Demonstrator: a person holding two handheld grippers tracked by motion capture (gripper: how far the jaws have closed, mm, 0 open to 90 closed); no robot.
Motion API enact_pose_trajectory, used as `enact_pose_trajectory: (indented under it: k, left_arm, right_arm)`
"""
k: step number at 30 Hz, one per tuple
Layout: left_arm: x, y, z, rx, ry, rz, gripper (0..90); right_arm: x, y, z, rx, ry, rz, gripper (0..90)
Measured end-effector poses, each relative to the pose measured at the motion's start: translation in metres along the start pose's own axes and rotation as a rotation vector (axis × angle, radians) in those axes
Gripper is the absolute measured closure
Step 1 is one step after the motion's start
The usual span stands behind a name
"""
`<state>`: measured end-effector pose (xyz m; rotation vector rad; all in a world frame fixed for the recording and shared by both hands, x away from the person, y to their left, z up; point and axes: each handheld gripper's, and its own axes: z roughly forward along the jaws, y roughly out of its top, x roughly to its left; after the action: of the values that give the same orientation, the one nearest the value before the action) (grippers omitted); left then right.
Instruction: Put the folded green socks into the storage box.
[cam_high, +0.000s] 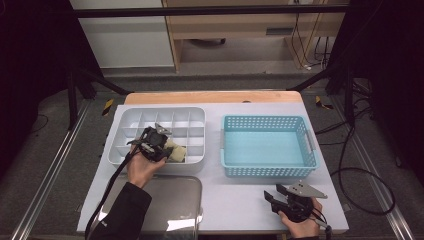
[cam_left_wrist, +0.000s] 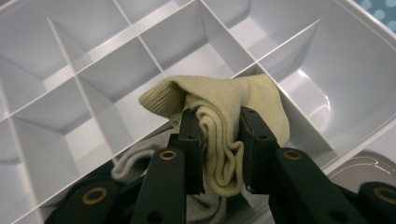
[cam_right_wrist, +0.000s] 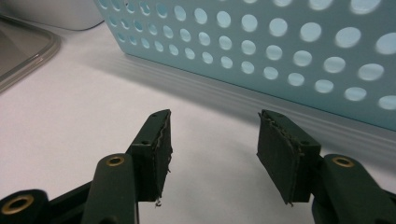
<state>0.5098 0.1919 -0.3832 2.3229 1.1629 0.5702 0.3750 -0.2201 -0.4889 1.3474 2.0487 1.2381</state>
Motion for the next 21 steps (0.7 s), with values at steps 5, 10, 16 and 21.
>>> enact_pose_trajectory:
  k: [5, 10, 16, 21]
  left_arm:
    - [0.001, 0.0, -0.001, 0.0, 0.003, 0.0, 72.3]
    - [-0.007, 0.001, 0.01, 0.017, 0.001, 0.021, 72.3]
    - [-0.011, 0.001, 0.019, 0.019, -0.033, 0.014, 72.3]
    - [-0.011, -0.002, 0.028, 0.018, -0.086, -0.017, 71.8]
  right_arm:
    - [0.001, 0.0, 0.001, 0.004, 0.003, -0.003, 45.1]
    - [0.001, 0.001, 0.0, 0.001, 0.003, -0.001, 45.2]
    - [0.0, 0.0, 0.0, -0.001, 0.003, 0.001, 45.3]
    - [0.0, 0.0, 0.0, -0.001, 0.006, 0.003, 45.4]
